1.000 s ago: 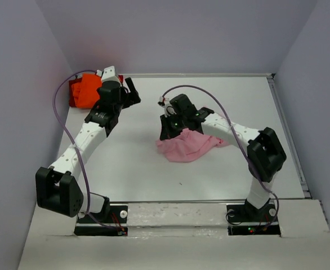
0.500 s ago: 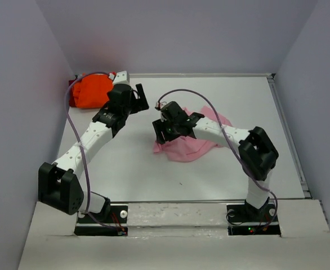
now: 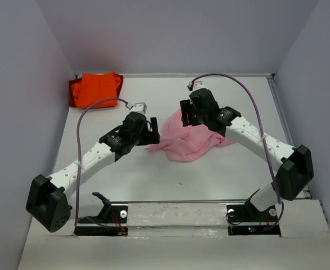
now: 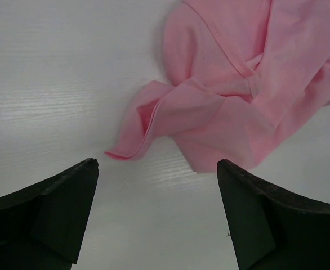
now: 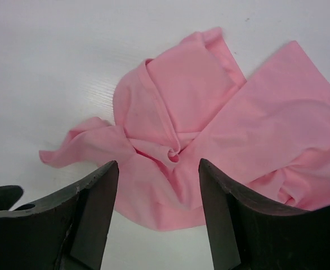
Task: Fold and stack the t-shirts
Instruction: Flatten the tshirt out
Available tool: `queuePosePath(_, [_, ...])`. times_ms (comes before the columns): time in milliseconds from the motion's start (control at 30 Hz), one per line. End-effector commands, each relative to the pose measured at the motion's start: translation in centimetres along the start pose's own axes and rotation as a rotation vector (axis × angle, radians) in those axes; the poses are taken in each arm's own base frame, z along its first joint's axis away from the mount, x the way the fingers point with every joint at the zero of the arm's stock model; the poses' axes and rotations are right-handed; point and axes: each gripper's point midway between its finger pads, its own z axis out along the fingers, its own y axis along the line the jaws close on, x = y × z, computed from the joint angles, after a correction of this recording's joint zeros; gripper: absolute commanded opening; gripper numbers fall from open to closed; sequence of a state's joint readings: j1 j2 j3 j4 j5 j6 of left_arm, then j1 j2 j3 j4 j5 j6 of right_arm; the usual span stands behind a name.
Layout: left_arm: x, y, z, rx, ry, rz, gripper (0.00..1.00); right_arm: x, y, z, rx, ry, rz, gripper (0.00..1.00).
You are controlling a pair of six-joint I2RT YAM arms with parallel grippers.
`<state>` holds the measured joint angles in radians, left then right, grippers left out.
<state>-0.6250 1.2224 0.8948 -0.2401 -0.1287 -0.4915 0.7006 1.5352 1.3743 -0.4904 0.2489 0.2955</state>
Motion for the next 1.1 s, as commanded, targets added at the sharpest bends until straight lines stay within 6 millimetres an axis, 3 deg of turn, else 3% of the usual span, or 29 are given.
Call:
queuePosePath(0, [0.7,1.8,-1.7,-0.066,-0.007,-0.007,0.95,0.7,-1.4,-0.4,0.040,0.011,0.017,0.65])
queuePosePath(200, [3.3,4.3,-0.9,-0.154,0.028,-0.001,0.95,1.1,-2.2,-0.6,0.058,0.015,0.016,0.64])
queuePosePath(433, [6.0,5.0,0.7,-0.173,0.095,0.006,0.88,-1.5,-5.8,-2.9,0.134,-0.061,0.083,0.64])
queuePosePath(633, [6.5,3.3,1.4,-0.083,0.072,-0.090,0.87,-2.2,-7.1,-4.0,0.165,-0.076,0.080,0.64])
queuePosePath(900, [8.2,2.1,3.4,-0.023,0.104,-0.180,0.87,-1.2,-7.3,-3.7,0.169,-0.052,0.070,0.64])
queuePosePath(1067, [7.8,2.0,4.6,-0.025,0.068,-0.206,0.86,-0.4,-7.1,-3.6,0.155,-0.036,0.075,0.64])
